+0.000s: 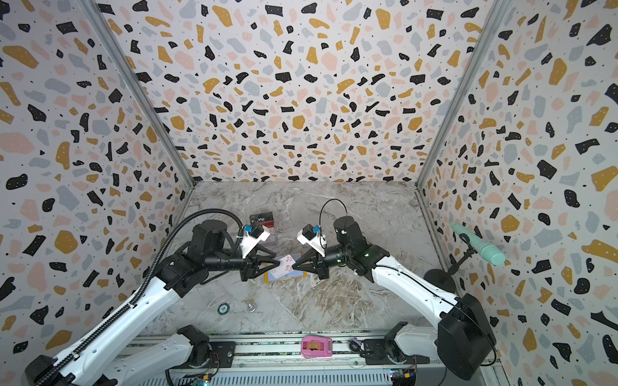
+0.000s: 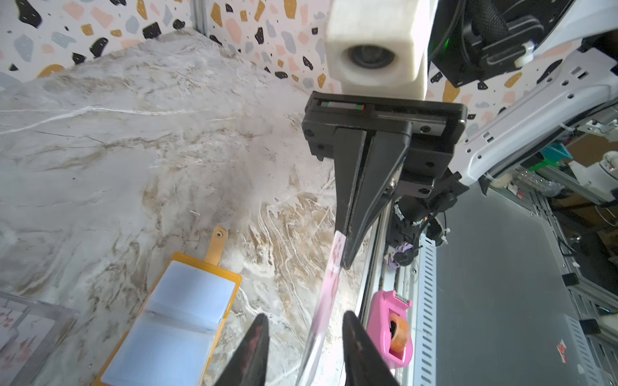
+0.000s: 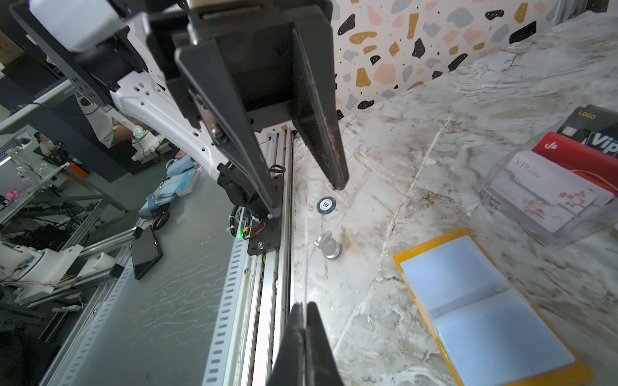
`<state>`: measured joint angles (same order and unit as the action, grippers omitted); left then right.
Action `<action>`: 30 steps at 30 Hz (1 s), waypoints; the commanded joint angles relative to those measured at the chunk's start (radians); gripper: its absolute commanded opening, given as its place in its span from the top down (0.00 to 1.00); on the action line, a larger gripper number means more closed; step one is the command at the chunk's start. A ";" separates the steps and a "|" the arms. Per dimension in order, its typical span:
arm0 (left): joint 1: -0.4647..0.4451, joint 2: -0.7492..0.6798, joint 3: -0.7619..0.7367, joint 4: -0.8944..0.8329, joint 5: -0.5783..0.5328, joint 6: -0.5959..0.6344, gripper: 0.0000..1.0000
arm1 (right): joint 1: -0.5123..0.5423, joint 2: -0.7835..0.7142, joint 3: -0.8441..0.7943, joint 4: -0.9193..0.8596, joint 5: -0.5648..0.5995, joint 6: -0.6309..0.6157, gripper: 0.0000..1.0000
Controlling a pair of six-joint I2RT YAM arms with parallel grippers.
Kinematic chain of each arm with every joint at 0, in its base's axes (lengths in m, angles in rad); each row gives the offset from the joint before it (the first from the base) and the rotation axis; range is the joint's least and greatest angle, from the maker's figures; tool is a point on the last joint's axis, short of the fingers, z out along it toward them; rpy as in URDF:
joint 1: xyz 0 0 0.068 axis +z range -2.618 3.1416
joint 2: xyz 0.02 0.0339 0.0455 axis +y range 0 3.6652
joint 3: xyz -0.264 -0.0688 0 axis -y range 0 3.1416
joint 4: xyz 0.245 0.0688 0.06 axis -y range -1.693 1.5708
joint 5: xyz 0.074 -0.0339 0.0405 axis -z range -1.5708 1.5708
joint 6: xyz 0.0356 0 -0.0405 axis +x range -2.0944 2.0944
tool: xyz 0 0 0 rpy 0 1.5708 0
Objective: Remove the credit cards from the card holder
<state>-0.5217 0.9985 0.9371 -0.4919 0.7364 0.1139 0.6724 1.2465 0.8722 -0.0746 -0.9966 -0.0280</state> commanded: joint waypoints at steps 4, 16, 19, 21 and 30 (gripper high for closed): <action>0.005 0.042 0.066 -0.131 0.038 0.125 0.65 | 0.006 0.003 0.066 -0.125 0.009 -0.115 1.00; 0.005 0.080 0.075 -0.196 0.105 0.199 0.73 | 0.008 0.019 0.066 -0.097 -0.011 -0.140 1.00; 0.005 0.090 0.080 -0.213 0.128 0.218 0.79 | 0.007 0.031 0.070 -0.097 -0.020 -0.144 1.00; 0.005 0.095 0.080 -0.220 0.133 0.223 0.80 | 0.008 0.037 0.070 -0.097 -0.025 -0.148 1.00; 0.003 0.094 0.061 -0.189 0.137 0.208 0.90 | 0.007 0.045 0.070 -0.093 -0.023 -0.152 1.00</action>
<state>-0.5205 1.0966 0.9920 -0.6941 0.8352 0.3214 0.6754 1.2915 0.9058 -0.1665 -1.0103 -0.1658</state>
